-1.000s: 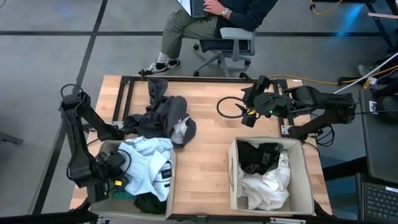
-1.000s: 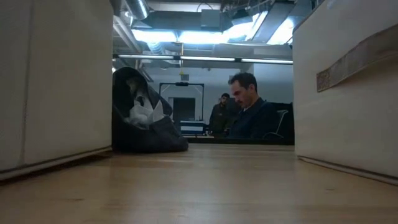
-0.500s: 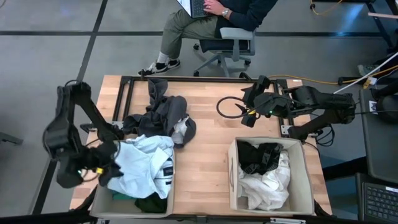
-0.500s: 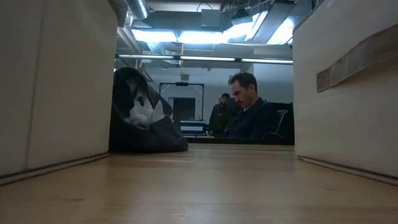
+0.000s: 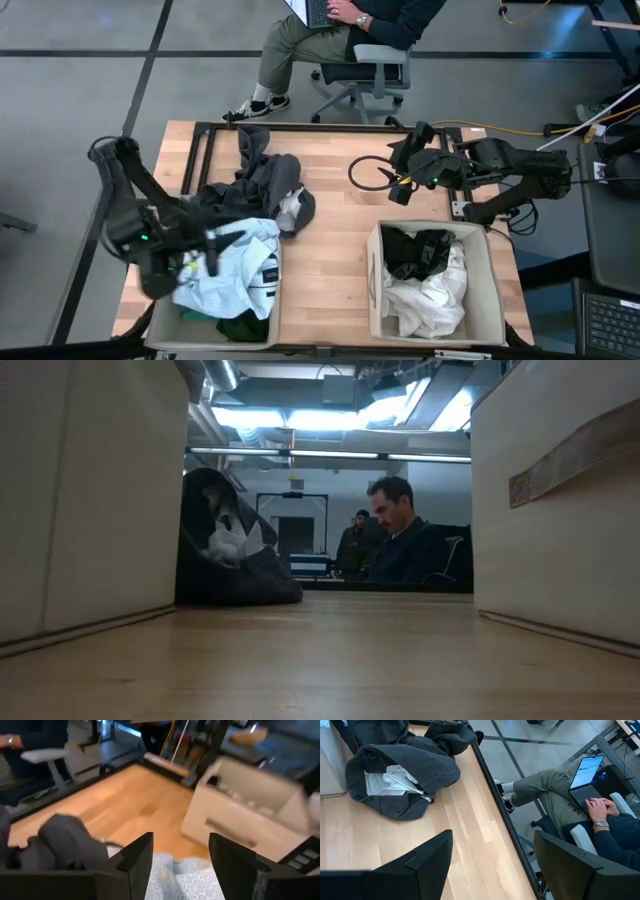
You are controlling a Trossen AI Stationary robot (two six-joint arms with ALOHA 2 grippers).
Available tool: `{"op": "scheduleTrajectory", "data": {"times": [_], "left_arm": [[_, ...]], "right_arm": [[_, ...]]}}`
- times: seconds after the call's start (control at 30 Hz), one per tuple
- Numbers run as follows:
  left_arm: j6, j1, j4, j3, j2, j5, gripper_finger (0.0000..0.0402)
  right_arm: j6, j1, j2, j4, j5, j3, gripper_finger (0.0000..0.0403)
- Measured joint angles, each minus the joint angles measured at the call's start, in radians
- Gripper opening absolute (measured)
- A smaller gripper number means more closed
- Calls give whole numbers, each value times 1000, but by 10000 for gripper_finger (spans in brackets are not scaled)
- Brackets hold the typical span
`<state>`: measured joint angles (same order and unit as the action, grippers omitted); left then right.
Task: Sort clothes
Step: Put the blue patient gown into the left brown laundry organizer
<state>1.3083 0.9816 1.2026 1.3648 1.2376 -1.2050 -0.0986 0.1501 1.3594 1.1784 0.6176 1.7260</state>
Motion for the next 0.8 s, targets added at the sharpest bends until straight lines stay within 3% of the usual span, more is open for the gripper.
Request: {"op": "scheduleTrajectory", "data": {"times": [0.27,0.37,0.63,0.8], "left_arm": [[-117,-102,-165,-85,86,275,182],[-134,-102,-197,-116,111,332,182],[51,-64,-199,-255,171,555,182],[140,-36,-258,-364,205,593,182]], "right_arm": [[0,0,0,1,0,0,278],[1,0,0,1,0,0,278],[1,0,0,1,-9,0,278],[1,0,0,1,-9,0,278]]}}
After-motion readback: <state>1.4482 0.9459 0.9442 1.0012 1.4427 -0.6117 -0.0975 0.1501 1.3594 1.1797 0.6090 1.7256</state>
